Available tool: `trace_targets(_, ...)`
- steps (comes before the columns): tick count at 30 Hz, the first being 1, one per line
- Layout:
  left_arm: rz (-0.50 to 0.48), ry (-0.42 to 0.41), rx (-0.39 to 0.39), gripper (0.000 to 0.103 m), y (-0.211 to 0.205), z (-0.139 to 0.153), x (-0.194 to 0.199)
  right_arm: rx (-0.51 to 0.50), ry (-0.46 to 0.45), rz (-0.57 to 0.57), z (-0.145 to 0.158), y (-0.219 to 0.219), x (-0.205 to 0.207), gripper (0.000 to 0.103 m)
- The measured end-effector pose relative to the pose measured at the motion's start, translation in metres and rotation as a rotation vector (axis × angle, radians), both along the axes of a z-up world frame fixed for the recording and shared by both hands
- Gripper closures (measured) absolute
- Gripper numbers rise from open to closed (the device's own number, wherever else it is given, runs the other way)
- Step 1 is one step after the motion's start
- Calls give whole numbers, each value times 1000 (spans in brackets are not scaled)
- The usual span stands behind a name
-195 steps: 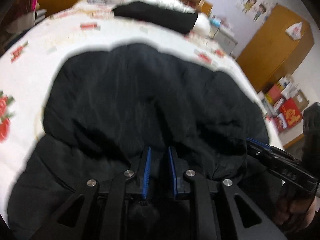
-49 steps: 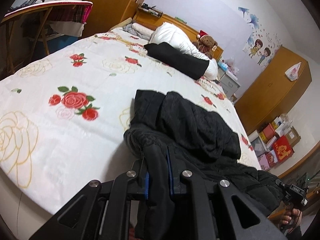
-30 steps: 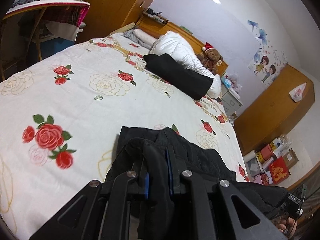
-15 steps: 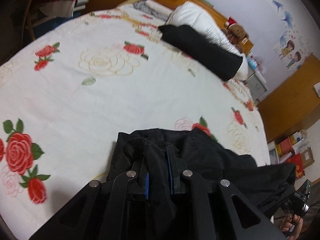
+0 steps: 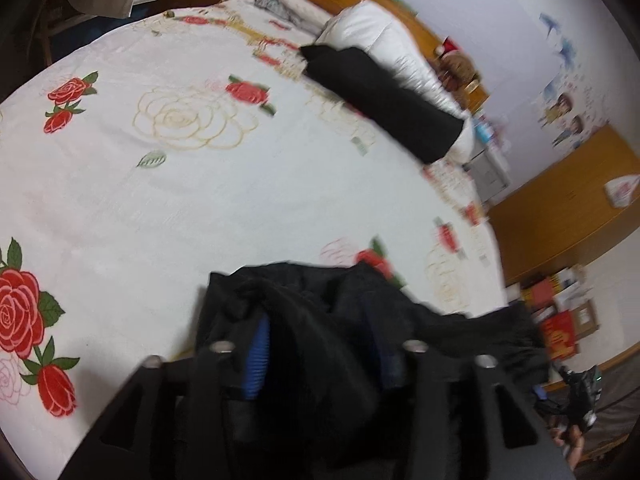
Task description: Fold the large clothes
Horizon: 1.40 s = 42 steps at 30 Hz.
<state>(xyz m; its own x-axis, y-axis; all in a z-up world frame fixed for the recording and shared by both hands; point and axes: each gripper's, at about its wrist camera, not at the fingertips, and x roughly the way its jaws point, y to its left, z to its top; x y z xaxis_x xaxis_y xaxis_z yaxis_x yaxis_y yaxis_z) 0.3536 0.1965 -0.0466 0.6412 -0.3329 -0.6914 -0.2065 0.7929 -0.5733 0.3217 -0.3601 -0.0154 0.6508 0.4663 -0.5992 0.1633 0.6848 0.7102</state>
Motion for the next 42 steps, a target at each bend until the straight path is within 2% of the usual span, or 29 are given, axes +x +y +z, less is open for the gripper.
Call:
trace_targets(2, 9, -33, -22, 39, 5, 13, -5, -24, -73, -4, 19, -4, -7, 29)
trace_targets(5, 50, -118, 42, 27, 12, 34, -19, -91, -138, 19, 32, -2, -13, 29)
trace_targets(7, 60, -146, 67, 22, 18, 40, -22, -158, -139, 61, 28, 6, -10, 29)
trace_targets(10, 22, -94, 129, 20, 17, 27, -12, -241, -102, 119, 10, 15, 1, 29)
trace_targets(12, -55, -26, 141, 20, 9, 6, 4, -288, -57, 157, -10, 21, 14, 29)
trace_targets(14, -114, 54, 164, 20, 0, -18, 20, -297, -8, 179, -29, 21, 24, 29)
trace_targets(16, -148, 96, 211, 20, -11, -37, 33, -306, 36, 185, -45, 20, 37, 29)
trace_targets(17, -153, 95, 226, 24, -15, -42, 35, -307, 45, 191, -49, 20, 40, 29)
trace_targets(18, -148, 74, 231, 36, -18, -43, 37, -308, 43, 194, -49, 22, 44, 36)
trace_targets(19, -131, 49, 254, 41, -21, -41, 38, -343, 32, 183, -46, 25, 45, 66)
trace_targets(20, -109, 25, 283, 57, -24, -39, 38, -387, 26, 177, -42, 28, 46, 83)
trace_targets(21, -91, 3, 307, 66, -26, -39, 40, -420, 15, 180, -40, 33, 48, 88)
trace_targets(22, -72, 0, 323, 67, -27, -41, 42, -473, 9, 183, -42, 40, 51, 90)
trace_targets(24, -47, 8, 344, 69, -29, -56, 47, -528, 58, 171, -60, 41, 60, 91)
trace_targets(28, 10, 12, 363, 70, -31, -81, 49, -553, 118, 147, -102, 43, 67, 91)
trace_targets(32, 24, 14, 350, 70, -28, -86, 52, -577, 131, 147, -109, 43, 74, 90)
trace_targets(37, 20, 36, 389, 67, -29, -71, 53, -643, 136, 138, -94, 47, 71, 85)
trace_targets(42, 43, 6, 381, 67, -21, -36, 40, -668, 25, 67, -47, 44, 48, 85)
